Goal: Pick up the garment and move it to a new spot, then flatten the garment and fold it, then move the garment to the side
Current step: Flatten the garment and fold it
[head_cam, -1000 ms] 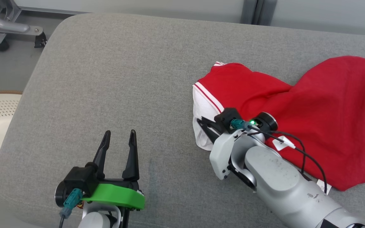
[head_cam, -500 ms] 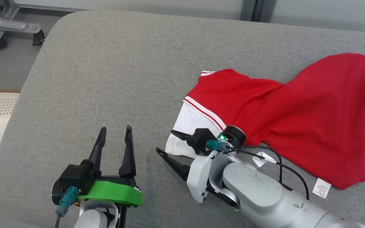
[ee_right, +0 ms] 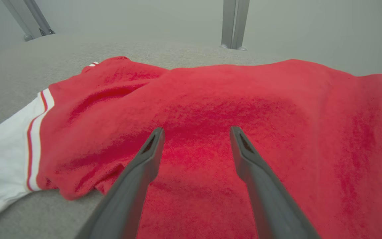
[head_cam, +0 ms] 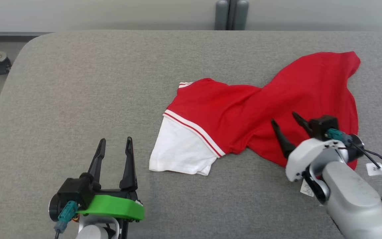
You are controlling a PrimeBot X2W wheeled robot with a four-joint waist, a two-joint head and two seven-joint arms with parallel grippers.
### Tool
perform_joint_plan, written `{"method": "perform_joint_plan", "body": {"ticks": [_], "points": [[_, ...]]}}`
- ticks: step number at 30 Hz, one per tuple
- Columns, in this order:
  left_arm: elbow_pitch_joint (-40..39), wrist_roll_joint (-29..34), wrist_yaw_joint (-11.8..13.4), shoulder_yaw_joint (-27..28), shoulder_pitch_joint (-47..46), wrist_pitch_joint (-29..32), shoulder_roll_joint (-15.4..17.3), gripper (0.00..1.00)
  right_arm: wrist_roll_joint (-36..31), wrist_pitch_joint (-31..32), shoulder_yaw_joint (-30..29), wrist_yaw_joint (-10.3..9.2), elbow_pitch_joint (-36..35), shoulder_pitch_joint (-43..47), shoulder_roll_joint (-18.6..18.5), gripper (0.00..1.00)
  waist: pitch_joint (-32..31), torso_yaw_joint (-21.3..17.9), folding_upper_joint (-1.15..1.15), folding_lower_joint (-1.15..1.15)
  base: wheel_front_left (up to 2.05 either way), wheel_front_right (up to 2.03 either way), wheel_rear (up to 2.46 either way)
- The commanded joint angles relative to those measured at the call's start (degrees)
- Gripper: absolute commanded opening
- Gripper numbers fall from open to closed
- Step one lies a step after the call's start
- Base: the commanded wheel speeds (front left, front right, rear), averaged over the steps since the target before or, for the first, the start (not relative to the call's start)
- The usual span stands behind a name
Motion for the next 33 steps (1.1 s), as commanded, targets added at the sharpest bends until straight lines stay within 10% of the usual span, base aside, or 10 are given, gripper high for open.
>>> {"method": "perform_joint_plan", "body": {"ticks": [1,10,21,22,24,25,33], "points": [[-0.06,0.70,-0.06,0.29,0.89,0.03,0.16,1.00,-1.41,0.41,-3.34,-0.09,-0.48,2.44,-1.03,1.00,-1.02,-3.22,0.00,0.00,0.00,0.00,0.00],[0.16,1.24,-0.65,0.53,0.12,0.03,0.16,1.00,-9.07,7.49,-22.73,-0.09,-8.49,12.77,-0.93,1.00,-0.15,-6.53,0.00,0.00,0.00,0.00,0.00],[0.60,1.47,-0.77,-0.01,-1.01,0.03,0.16,1.00,-8.43,19.06,-29.63,-0.09,-10.03,14.49,3.00,1.00,0.61,-4.96,0.00,0.00,0.00,0.00,0.00],[0.59,1.43,-0.69,0.07,-0.96,0.03,0.16,1.00,-7.89,19.84,-29.82,-0.09,-10.12,14.49,3.22,0.90,0.59,-4.77,0.00,0.00,0.00,0.00,0.00],[0.63,1.38,-0.80,0.18,-0.72,0.03,0.15,1.00,-6.89,21.09,-30.04,-0.09,-10.89,14.40,2.95,0.10,0.45,-4.34,0.00,0.00,0.00,0.00,0.00],[0.64,1.37,-0.82,0.16,-0.62,0.03,0.15,1.00,-6.76,21.27,-29.98,-0.09,-11.47,14.25,2.73,0.00,0.39,-4.21,0.00,0.00,0.00,0.00,0.00],[0.83,1.68,-1.14,-0.11,0.11,0.03,0.16,1.00,-10.53,24.30,-28.45,-0.09,-17.68,8.53,2.66,0.00,0.03,-3.85,0.00,0.00,0.00,0.00,0.00]]}}
